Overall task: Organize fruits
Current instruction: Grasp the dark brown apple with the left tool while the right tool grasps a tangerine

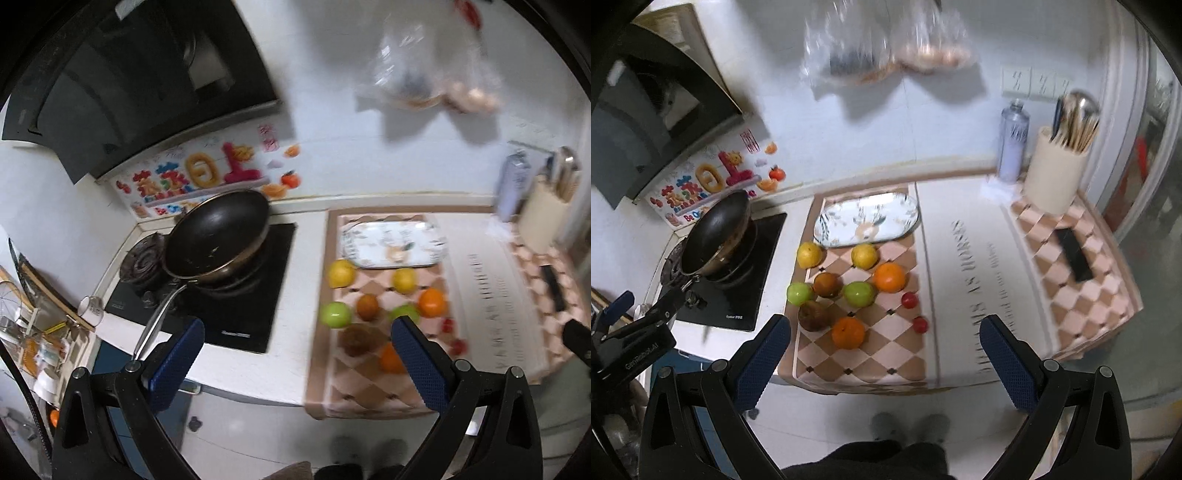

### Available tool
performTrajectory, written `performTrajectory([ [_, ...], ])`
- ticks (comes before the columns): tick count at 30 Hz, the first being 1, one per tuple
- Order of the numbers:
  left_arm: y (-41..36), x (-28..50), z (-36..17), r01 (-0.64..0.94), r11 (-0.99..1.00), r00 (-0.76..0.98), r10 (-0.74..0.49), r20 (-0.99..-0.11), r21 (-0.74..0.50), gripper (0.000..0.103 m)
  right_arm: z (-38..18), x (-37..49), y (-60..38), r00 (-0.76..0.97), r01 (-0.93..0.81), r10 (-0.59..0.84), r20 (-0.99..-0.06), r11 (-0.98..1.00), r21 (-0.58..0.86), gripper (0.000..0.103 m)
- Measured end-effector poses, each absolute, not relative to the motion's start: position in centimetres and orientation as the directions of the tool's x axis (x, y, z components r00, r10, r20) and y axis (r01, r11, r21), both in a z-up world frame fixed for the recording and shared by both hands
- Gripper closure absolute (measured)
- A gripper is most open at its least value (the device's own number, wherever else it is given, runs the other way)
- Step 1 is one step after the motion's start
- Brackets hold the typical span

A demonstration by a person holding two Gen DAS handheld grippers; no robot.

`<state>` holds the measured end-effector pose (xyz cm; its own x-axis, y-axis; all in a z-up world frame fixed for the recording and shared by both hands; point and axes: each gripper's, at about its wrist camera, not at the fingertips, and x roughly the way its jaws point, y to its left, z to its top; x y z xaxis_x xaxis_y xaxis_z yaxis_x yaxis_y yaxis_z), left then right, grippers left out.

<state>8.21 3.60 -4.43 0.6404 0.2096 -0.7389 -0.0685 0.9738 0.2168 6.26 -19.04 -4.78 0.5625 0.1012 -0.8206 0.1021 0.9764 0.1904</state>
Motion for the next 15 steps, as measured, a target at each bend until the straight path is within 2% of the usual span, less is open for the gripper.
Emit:
performTrajectory([
  [3, 6.2, 11.3, -7.8, -0.087, 0.973, 0.582, 0.224, -0.781, 0.214, 0.000, -9.0, 10.0, -18.1, 0.499, 0.133, 0.114, -0.859, 0.970, 0.206, 0.000],
  [8, 9.4, 16.7, -14.4, -0.104, 0.984, 0.404, 0.177, -0.897, 0.147, 0.000, -16.8, 14.3, -17.0, 0.375, 0.142, 0.174, -0.910, 0.960, 0.242, 0.000],
  [11, 10.3, 18.9, -17.7, -0.122, 0.986, 0.312, 0.149, -0.938, 0.116, 0.000, -21.9, 16.4, -15.8, 0.280, 0.120, 0.207, -0.937, 0.961, 0.248, 0.000],
  [15, 10.3, 20.3, -21.7, -0.127, 0.987, 0.205, 0.123, -0.971, 0.098, 0.001, -29.3, 19.3, -13.0, 0.127, 0.066, 0.275, -0.953, 0.956, 0.285, 0.007],
])
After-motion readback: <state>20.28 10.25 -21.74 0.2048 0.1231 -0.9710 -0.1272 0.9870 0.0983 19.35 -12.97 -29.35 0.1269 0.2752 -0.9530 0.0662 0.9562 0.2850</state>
